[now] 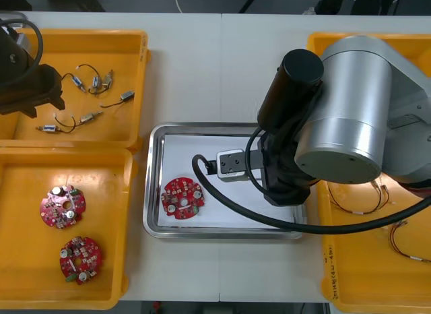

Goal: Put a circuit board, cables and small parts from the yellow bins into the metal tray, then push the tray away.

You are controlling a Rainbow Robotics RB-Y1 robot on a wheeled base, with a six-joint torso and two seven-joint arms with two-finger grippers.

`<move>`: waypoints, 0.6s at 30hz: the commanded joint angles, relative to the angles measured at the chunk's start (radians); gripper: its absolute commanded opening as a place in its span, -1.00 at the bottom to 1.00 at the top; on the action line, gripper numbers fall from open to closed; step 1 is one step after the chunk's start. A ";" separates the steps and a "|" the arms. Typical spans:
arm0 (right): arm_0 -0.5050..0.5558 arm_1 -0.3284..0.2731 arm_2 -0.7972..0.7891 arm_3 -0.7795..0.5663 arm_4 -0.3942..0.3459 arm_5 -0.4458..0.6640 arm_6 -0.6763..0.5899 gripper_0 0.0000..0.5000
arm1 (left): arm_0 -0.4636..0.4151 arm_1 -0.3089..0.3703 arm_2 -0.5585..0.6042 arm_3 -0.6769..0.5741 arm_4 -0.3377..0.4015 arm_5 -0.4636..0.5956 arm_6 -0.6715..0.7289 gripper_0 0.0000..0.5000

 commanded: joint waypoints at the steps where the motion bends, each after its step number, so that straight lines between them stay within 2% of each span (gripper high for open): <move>1: -0.036 0.016 0.064 0.011 0.050 -0.037 0.014 -1.00 | -0.059 0.043 0.024 0.075 -0.027 0.007 0.101 1.00; 6: -0.036 0.016 0.133 0.042 0.107 -0.091 0.014 -1.00 | -0.083 0.043 0.024 0.161 -0.036 -0.002 0.114 1.00; 18: -0.027 0.018 0.210 0.161 0.115 -0.203 0.014 -1.00 | -0.177 0.042 -0.019 0.362 -0.053 -0.103 0.141 1.00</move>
